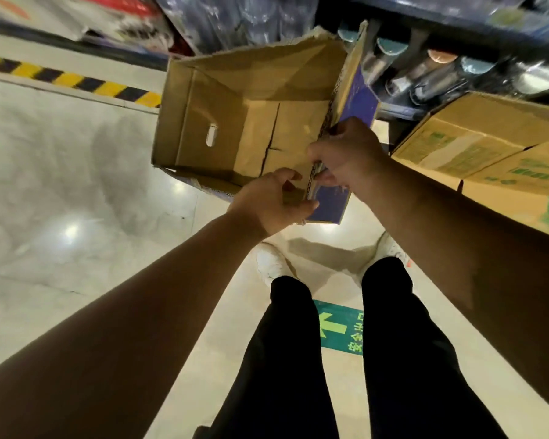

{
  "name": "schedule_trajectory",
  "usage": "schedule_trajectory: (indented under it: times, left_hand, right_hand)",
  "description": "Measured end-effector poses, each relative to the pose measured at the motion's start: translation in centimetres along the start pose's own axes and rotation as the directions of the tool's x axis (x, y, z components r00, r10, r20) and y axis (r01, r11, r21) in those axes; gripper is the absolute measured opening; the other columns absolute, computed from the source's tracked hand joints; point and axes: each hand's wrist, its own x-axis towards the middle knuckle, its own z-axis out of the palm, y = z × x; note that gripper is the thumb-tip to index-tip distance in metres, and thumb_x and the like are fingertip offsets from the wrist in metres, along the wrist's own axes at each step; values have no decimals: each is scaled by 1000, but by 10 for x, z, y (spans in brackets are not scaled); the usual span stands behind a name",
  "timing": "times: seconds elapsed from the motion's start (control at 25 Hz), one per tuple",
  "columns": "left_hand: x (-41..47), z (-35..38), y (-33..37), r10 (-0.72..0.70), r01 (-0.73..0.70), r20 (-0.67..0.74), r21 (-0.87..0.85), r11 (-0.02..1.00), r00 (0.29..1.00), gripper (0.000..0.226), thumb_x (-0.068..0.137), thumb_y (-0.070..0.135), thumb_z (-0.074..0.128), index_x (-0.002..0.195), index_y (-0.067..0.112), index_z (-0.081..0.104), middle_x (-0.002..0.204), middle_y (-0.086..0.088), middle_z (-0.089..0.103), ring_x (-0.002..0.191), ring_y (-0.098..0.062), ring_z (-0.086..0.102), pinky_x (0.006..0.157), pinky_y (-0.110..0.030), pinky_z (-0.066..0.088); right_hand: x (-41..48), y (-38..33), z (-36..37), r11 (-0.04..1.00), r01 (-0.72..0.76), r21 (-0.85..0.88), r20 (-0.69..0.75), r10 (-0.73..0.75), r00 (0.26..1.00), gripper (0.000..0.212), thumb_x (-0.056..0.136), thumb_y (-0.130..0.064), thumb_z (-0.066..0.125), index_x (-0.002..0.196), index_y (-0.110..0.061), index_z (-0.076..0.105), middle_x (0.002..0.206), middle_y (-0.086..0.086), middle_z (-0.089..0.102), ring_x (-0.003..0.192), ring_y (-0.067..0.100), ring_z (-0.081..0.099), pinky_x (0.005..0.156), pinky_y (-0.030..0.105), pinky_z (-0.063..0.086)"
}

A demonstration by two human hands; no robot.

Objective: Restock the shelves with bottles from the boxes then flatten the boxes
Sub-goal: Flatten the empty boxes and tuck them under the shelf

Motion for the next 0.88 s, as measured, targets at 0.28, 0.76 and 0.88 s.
schedule_trajectory:
  times: [0.28,0.76,0.88]
  left_hand:
    - [-30,-42,-50,-41,30,-388,-36,999,921,20,97,31,59,85,16,53,77,-3,59,73,-19,55,69,-35,47]
    - [-77,-50,-9,53,-131,-387,-177,976,920,33,98,39,59,120,14,60,107,-2,69,99,-20,65,87,-39,56]
    - [-85,-47,-6,29,-154,-338,-350,924,941,22,98,29,64,116,17,64,101,8,71,95,-9,68,81,-29,57]
  right_hand:
    - [-10,-24,57,966,92,243,91,-117,989,37,87,-26,71,116,-24,49,99,5,66,79,25,72,68,36,59]
    - [-41,83,-31,974,66,-217,-119,-93,988,39,93,-47,61,112,-12,56,135,14,51,124,32,46,98,43,44]
    - [-31,99,-58,966,-100,-240,-294,26,955,82,79,-70,60,141,-19,43,152,11,32,137,35,34,108,52,37]
